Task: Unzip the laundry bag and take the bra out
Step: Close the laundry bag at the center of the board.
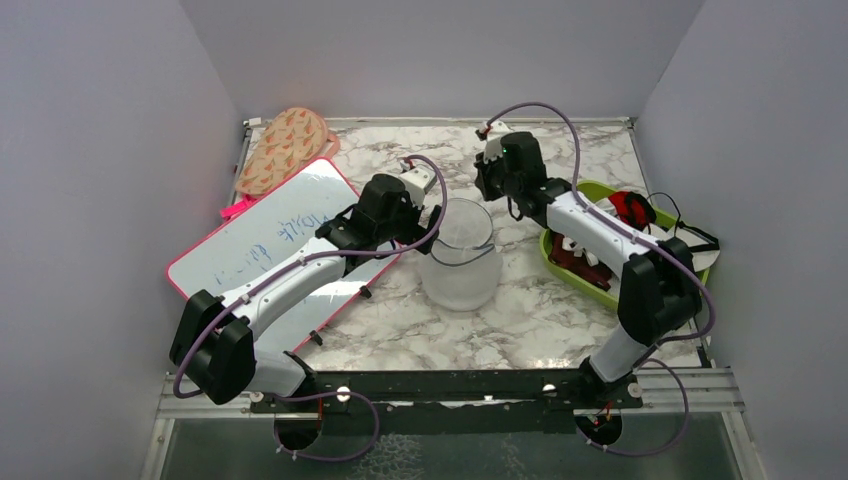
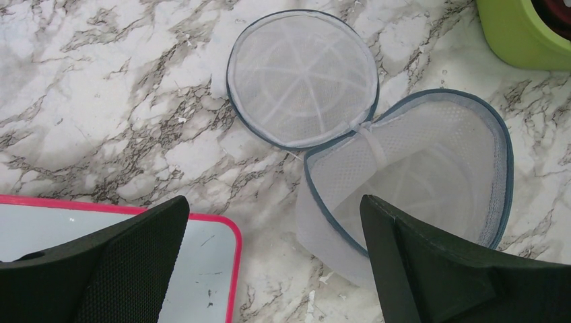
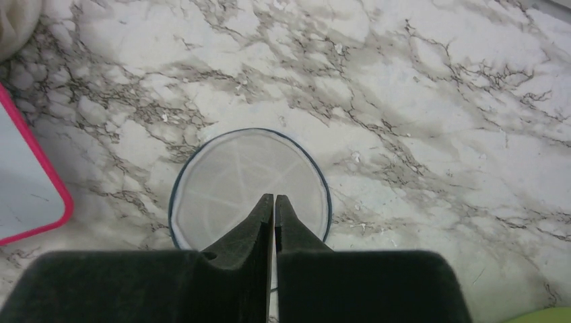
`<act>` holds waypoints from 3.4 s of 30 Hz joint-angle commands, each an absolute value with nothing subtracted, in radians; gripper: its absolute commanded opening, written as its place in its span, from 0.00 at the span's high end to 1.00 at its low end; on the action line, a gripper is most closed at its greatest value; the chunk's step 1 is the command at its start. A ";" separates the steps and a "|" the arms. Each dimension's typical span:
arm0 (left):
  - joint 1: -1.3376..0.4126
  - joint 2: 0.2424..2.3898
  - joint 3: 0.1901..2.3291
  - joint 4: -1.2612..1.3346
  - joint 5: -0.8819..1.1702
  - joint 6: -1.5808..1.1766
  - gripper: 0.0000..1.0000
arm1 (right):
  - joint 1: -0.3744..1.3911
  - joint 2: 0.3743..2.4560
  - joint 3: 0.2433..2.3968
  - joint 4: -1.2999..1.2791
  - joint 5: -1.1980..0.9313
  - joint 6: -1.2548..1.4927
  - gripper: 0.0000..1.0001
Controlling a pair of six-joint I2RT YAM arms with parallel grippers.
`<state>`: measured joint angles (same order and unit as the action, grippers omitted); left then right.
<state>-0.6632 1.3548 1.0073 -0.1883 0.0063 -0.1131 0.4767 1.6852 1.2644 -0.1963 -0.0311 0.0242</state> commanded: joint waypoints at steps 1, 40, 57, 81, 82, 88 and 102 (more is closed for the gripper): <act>-0.665 1.354 1.008 -0.176 0.001 -0.108 0.06 | 0.475 1.683 1.237 -0.126 -0.018 0.038 0.96; -0.664 1.367 1.008 -0.178 0.026 -0.113 0.07 | 0.462 2.197 1.533 -0.444 0.030 0.042 0.79; -0.663 1.370 1.010 -0.177 0.032 -0.117 0.07 | 0.462 1.801 1.382 -0.381 -0.047 0.026 0.99; -0.444 1.436 0.962 0.175 0.722 -0.343 0.05 | 0.518 1.339 1.037 -0.145 -0.221 0.014 0.99; -0.440 1.462 0.959 0.222 0.780 -0.375 0.06 | 0.518 1.338 1.035 -0.141 -0.231 0.015 0.99; -0.440 1.541 0.951 0.322 0.948 -0.448 0.15 | 0.518 1.328 1.037 -0.135 -0.273 0.015 0.99; -0.476 1.433 0.923 0.221 0.730 -0.285 0.96 | 0.518 1.294 1.030 -0.150 -0.370 0.022 0.99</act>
<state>-0.4469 1.5364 0.9440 0.2523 0.8413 -0.3943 0.5140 1.3212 1.0382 -0.1711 -0.2958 0.0204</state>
